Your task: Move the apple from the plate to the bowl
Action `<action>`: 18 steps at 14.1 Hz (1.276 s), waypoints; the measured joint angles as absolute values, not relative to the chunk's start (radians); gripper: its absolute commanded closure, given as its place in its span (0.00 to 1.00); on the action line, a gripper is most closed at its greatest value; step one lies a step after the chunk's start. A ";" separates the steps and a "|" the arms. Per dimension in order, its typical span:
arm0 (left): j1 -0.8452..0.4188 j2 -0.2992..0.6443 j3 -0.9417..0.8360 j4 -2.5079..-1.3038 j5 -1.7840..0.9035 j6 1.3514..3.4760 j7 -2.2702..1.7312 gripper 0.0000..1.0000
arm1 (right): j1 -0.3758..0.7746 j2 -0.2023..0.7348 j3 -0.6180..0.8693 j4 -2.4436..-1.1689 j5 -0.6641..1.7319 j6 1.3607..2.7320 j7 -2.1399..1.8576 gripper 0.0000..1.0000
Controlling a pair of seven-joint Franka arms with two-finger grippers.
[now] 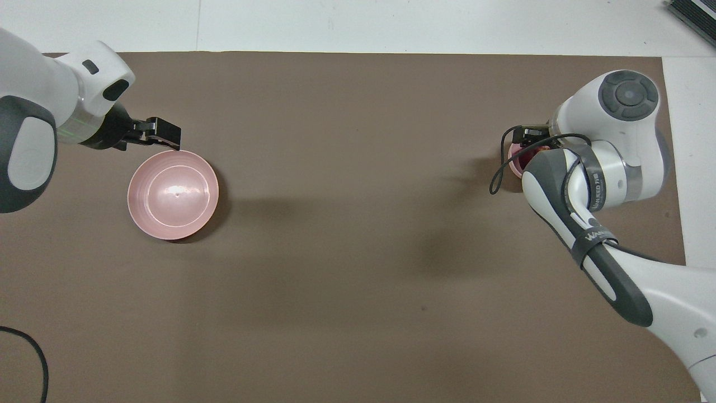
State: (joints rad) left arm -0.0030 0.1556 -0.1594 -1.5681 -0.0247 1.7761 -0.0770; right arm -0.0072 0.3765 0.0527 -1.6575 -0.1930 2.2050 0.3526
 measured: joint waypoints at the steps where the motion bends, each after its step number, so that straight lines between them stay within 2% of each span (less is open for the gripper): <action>1: -0.011 0.131 -0.144 -1.576 -0.025 1.765 -0.072 0.00 | -0.007 0.344 0.052 -1.655 -0.184 2.205 0.353 0.00; 5: -0.061 0.038 -0.043 -1.618 -0.025 1.707 -0.006 0.00 | -0.008 0.188 0.050 -1.651 -0.140 2.108 0.353 0.00; 11: -0.078 -0.070 -0.002 -1.622 -0.026 1.595 0.033 0.00 | -0.009 -0.025 0.042 -1.652 -0.082 1.845 0.352 0.00; 14: -0.078 -0.077 -0.002 -1.621 -0.026 1.553 0.033 0.00 | -0.009 -0.077 0.042 -1.641 -0.051 1.730 0.347 0.00; 18: -0.078 -0.075 0.005 -1.619 -0.025 1.528 0.033 0.00 | -0.013 -0.076 0.041 -1.521 -0.016 1.573 0.343 0.00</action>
